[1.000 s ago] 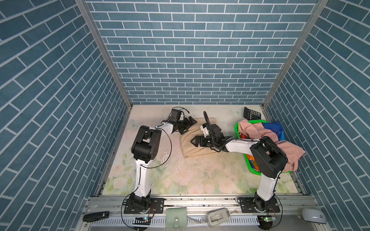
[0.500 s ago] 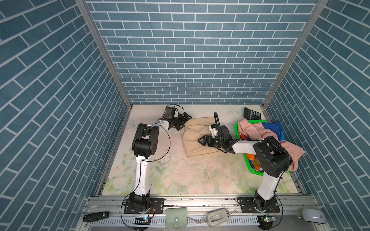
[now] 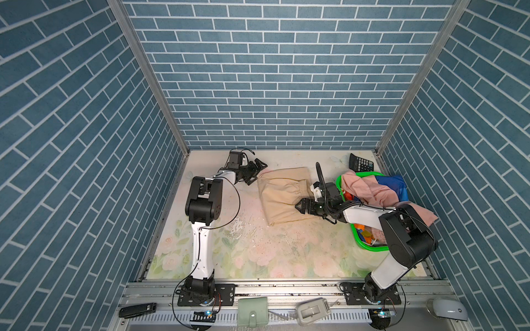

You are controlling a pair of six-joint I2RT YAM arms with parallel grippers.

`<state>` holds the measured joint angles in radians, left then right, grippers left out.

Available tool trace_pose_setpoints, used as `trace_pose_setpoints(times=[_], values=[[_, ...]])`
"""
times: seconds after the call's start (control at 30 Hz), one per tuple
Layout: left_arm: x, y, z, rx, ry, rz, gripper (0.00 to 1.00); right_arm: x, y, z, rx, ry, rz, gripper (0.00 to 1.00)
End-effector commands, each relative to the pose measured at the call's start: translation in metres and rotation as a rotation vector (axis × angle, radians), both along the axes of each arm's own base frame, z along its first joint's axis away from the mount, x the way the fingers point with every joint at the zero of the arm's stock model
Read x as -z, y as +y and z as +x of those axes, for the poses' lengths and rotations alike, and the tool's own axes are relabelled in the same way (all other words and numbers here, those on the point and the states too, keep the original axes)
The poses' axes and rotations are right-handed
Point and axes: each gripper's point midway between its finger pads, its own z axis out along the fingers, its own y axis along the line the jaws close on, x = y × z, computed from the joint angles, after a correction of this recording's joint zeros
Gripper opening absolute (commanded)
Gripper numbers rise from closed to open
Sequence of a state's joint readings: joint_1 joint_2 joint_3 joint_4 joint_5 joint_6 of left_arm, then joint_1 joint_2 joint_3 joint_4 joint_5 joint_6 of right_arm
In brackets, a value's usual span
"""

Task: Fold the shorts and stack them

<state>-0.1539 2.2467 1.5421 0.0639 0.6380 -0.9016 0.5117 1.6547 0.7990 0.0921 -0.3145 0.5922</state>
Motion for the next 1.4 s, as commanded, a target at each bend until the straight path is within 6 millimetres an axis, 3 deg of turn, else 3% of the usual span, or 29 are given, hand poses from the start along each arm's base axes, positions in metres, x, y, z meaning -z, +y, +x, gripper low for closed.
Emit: trace_pose_setpoints(times=[0.0,0.13,0.23,0.57,0.9,1.17,1.27,1.37], values=[[-0.042,0.008,-0.007,-0.006,-0.072,0.041,1.00,-0.005,-0.018,-0.010,0.014,0.018,-0.074,0.99],[-0.098,0.008,-0.032,0.030,-0.219,0.213,1.00,-0.040,-0.022,-0.006,0.027,-0.054,-0.059,0.99],[-0.113,0.005,-0.062,0.068,-0.292,0.393,1.00,-0.056,-0.029,-0.003,0.050,-0.083,-0.054,0.99],[-0.030,-0.011,-0.137,0.206,-0.070,0.294,0.99,-0.062,-0.046,-0.004,0.075,-0.076,-0.063,0.99],[0.016,-0.031,-0.177,0.331,0.071,0.328,0.89,-0.058,-0.050,-0.009,0.092,-0.067,-0.045,0.99],[0.048,-0.039,-0.182,0.370,0.139,0.368,0.50,-0.066,-0.055,-0.010,0.104,-0.090,-0.045,0.99],[0.047,-0.040,-0.179,0.389,0.133,0.384,0.18,-0.068,-0.056,-0.010,0.109,-0.092,-0.039,0.99],[0.039,-0.025,-0.172,0.422,0.144,0.495,0.00,-0.073,-0.051,-0.010,0.091,-0.101,-0.021,0.99]])
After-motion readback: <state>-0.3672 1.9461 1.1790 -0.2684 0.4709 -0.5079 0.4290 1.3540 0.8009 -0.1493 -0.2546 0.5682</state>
